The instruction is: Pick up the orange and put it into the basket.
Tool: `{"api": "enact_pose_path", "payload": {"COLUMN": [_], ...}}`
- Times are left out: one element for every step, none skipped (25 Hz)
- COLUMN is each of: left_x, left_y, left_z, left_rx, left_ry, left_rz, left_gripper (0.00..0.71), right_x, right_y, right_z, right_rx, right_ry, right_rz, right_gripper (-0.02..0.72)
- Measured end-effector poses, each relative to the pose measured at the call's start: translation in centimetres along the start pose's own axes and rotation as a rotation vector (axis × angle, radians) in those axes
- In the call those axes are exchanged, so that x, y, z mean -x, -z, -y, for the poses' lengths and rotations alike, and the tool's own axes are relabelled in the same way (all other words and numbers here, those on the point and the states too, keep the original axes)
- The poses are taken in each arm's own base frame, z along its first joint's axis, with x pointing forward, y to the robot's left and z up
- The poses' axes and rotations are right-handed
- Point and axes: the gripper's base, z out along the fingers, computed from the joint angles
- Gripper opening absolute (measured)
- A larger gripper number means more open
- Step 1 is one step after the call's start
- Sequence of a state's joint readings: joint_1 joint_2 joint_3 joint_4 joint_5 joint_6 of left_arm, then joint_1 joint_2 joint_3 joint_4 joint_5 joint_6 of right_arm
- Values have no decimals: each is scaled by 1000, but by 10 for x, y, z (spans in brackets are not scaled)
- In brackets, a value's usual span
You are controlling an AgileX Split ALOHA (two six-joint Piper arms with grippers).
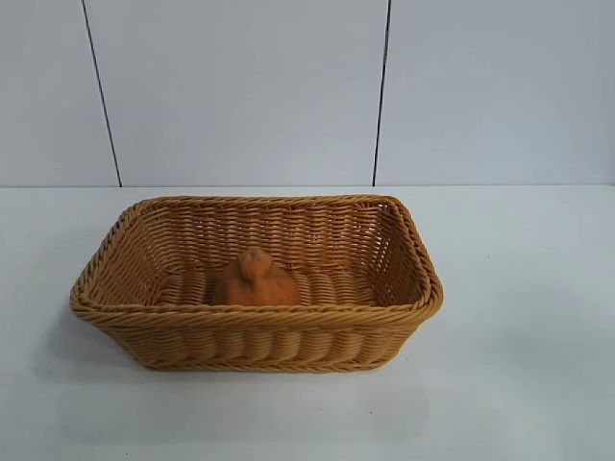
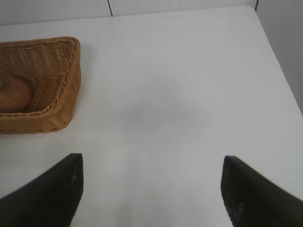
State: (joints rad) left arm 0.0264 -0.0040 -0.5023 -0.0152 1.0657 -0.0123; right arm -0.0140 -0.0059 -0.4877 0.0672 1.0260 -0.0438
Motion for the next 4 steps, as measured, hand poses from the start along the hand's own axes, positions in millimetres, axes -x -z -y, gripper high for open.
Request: {"api": "enact_pose_path", "payload": {"left_x": [0, 0, 0, 0], "left_y": [0, 0, 0, 0], "left_z": [0, 0, 0, 0], "left_rx": [0, 0, 0, 0], "left_ry": [0, 0, 0, 0], "left_rz": [0, 0, 0, 0], "left_gripper": [617, 617, 617, 617], "right_x": [0, 0, 0, 0], "right_y": [0, 0, 0, 0], "right_z": [0, 0, 0, 0], "right_rx": [1, 1, 1, 2], "right_ry": [0, 0, 0, -1], "right_rz": [0, 0, 0, 0], "right_gripper": [547, 547, 547, 547]}}
